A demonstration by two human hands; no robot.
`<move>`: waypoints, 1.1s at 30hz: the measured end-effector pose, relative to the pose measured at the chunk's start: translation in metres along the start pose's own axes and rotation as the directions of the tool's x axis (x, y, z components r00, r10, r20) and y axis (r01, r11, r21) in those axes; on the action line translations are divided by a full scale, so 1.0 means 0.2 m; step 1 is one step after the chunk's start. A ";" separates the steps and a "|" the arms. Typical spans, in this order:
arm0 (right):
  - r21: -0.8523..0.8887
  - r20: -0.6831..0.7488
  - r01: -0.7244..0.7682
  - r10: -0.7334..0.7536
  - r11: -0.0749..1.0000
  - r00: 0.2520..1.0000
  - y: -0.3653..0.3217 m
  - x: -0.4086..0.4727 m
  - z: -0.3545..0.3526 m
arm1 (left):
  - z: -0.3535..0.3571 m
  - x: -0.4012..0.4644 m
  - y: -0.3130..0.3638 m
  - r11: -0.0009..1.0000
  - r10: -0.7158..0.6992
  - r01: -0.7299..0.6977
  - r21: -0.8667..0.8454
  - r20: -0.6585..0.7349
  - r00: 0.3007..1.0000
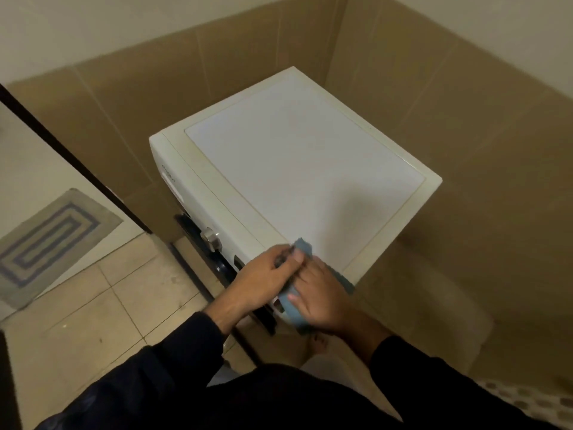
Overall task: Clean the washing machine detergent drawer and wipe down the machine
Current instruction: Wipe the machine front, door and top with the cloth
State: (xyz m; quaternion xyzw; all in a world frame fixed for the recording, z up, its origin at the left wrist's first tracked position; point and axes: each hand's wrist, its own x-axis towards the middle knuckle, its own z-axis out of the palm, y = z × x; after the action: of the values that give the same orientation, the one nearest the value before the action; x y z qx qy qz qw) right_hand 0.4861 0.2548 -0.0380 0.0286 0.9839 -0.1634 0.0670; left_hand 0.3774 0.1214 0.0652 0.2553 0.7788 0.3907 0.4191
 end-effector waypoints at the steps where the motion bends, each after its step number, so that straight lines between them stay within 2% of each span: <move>1: -0.052 0.017 0.060 -0.060 0.997 0.998 0.07 -0.06 -0.02 | 0.03 0.00 0.00 0.999 -0.023 0.023 -0.024 -0.004 1.000; 3: -0.102 -0.043 0.103 -0.108 0.989 0.993 0.21 -0.14 -0.06 | 0.13 0.02 0.01 0.996 -0.047 0.045 -0.072 -0.017 0.999; 5: -0.085 -0.061 0.057 -0.062 0.995 0.996 0.32 -0.13 -0.10 | 0.20 0.03 0.04 0.996 -0.055 0.051 -0.068 -0.055 0.997; 8: -0.157 -0.072 -0.028 0.017 0.987 0.997 0.40 -0.02 -0.16 | 0.31 0.07 0.13 0.996 -0.055 0.037 -0.085 -0.221 0.974; 11: -0.147 -0.017 -0.127 0.125 0.981 0.992 0.33 0.10 -0.17 | 0.35 0.09 0.20 0.997 -0.054 0.031 -0.067 -0.384 0.922; 13: -0.142 0.017 -0.060 0.063 0.988 0.998 0.27 0.11 -0.16 | 0.38 0.11 0.21 0.997 -0.070 0.043 -0.070 -0.443 0.894; 15: -0.148 0.088 0.100 -0.088 0.984 0.992 0.28 0.05 -0.17 | 0.39 0.10 0.20 0.993 -0.114 0.091 -0.071 -0.481 0.869; 17: -0.171 0.128 0.248 -0.229 0.954 0.965 0.37 -0.05 -0.17 | 0.41 0.08 0.17 0.984 -0.177 0.156 -0.084 -0.495 0.851; 20: -0.194 0.062 0.272 -0.265 0.942 0.962 0.58 -0.12 -0.23 | 0.43 0.05 0.17 0.975 -0.224 0.198 -0.105 -0.477 0.850; 23: -0.222 0.028 0.109 -0.106 0.969 0.994 0.68 -0.02 -0.28 | 0.46 0.05 0.17 0.973 -0.225 0.224 -0.060 -0.472 0.852; 25: -0.223 0.007 -0.031 0.033 0.974 0.999 0.62 0.09 -0.27 | 0.49 0.06 0.18 0.972 -0.219 0.235 -0.027 -0.477 0.851; 27: -0.217 0.013 -0.103 0.108 0.971 0.994 0.50 0.15 -0.25 | 0.51 0.07 0.21 0.975 -0.195 0.222 -0.007 -0.501 0.843; 31: -0.155 0.137 0.052 -0.031 0.986 0.990 0.35 0.06 -0.23 | 0.55 0.10 0.23 0.984 -0.123 0.172 0.043 -0.531 0.839; 33: -0.136 0.131 0.127 -0.109 0.983 0.985 0.41 -0.02 -0.24 | 0.55 0.11 0.23 0.982 -0.112 0.174 0.070 -0.525 0.844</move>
State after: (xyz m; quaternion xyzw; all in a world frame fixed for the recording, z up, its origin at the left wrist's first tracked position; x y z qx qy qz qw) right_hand 0.4909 0.3489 -0.0180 -0.0450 0.9870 -0.0973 0.1193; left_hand 0.4622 0.2067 0.0549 0.1054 0.9007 0.3674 0.2065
